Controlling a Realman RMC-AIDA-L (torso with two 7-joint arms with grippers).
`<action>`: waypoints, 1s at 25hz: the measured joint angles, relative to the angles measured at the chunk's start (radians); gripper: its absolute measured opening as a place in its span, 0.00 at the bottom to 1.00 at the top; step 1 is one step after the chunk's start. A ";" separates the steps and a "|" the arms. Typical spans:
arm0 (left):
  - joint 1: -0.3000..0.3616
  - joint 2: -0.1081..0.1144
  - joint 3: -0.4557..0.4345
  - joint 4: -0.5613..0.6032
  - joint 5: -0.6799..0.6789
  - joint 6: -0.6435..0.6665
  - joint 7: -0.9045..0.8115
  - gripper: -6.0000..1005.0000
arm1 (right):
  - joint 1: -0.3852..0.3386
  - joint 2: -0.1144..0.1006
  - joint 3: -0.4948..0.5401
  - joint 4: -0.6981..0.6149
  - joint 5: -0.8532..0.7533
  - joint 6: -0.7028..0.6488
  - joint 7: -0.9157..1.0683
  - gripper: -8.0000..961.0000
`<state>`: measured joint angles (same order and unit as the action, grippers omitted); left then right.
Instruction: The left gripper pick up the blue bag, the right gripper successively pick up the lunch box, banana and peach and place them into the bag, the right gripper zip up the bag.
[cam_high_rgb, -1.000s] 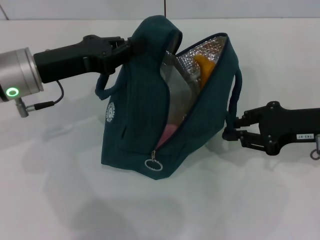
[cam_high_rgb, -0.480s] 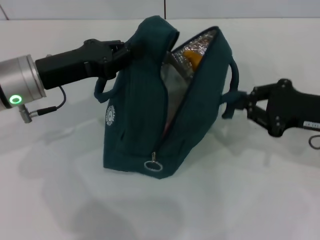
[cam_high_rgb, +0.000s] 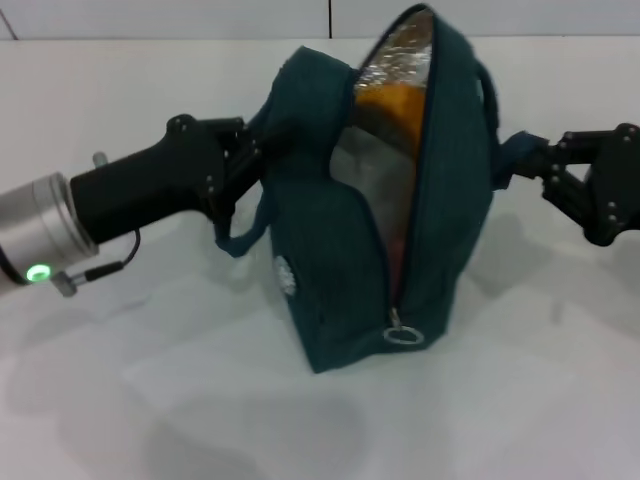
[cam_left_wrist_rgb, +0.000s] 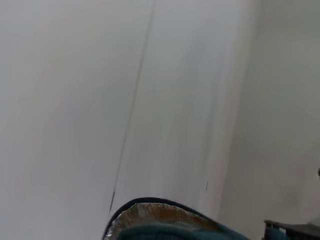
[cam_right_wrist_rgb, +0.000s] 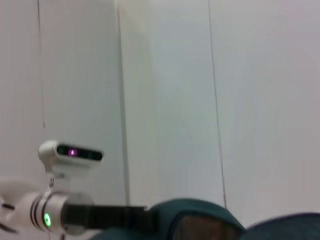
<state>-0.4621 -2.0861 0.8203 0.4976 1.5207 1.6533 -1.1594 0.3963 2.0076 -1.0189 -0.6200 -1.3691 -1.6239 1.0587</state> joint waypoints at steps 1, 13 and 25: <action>0.006 0.000 0.000 -0.018 -0.007 0.012 0.044 0.17 | -0.001 -0.002 0.004 0.000 -0.001 -0.014 0.001 0.08; 0.018 -0.010 0.004 -0.237 -0.021 0.074 0.477 0.18 | -0.016 -0.030 0.004 0.000 -0.037 -0.037 0.056 0.08; 0.013 -0.012 0.000 -0.270 -0.037 0.068 0.553 0.18 | -0.046 -0.044 0.068 -0.011 -0.063 -0.047 0.079 0.25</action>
<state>-0.4495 -2.0986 0.8206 0.2278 1.4833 1.7218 -0.6066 0.3499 1.9637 -0.9508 -0.6308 -1.4317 -1.6710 1.1381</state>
